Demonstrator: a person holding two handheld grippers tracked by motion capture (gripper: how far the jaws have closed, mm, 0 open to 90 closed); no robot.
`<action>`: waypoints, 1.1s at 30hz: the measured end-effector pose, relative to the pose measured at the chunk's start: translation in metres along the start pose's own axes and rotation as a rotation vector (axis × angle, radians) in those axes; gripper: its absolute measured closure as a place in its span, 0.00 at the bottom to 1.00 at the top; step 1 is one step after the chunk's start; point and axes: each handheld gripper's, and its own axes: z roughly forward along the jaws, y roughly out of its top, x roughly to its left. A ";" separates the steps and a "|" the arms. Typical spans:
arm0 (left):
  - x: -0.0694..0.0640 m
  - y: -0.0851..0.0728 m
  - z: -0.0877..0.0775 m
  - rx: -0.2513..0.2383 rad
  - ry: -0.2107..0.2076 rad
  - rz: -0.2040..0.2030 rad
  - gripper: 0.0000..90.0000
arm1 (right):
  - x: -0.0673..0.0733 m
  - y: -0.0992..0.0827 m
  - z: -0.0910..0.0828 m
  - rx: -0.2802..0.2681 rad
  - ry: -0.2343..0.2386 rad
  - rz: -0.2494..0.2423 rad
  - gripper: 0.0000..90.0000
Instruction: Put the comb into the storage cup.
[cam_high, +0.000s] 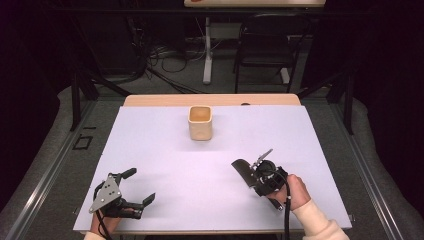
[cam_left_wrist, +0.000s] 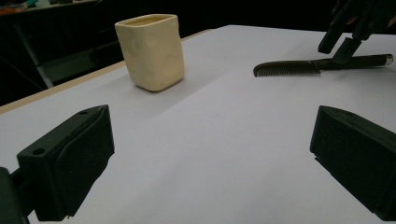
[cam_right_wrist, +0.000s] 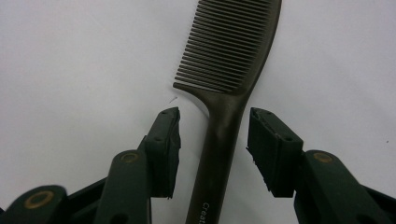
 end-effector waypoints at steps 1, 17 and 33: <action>0.000 0.000 0.000 0.002 -0.001 0.001 0.00 | -0.001 0.001 0.001 0.008 -0.002 -0.003 0.61; 0.000 0.000 0.000 0.001 -0.004 -0.001 0.00 | -0.007 0.007 0.011 0.073 -0.002 0.017 0.70; 0.000 0.000 0.000 0.008 -0.009 -0.003 0.00 | -0.011 0.004 0.019 0.099 0.029 0.074 0.76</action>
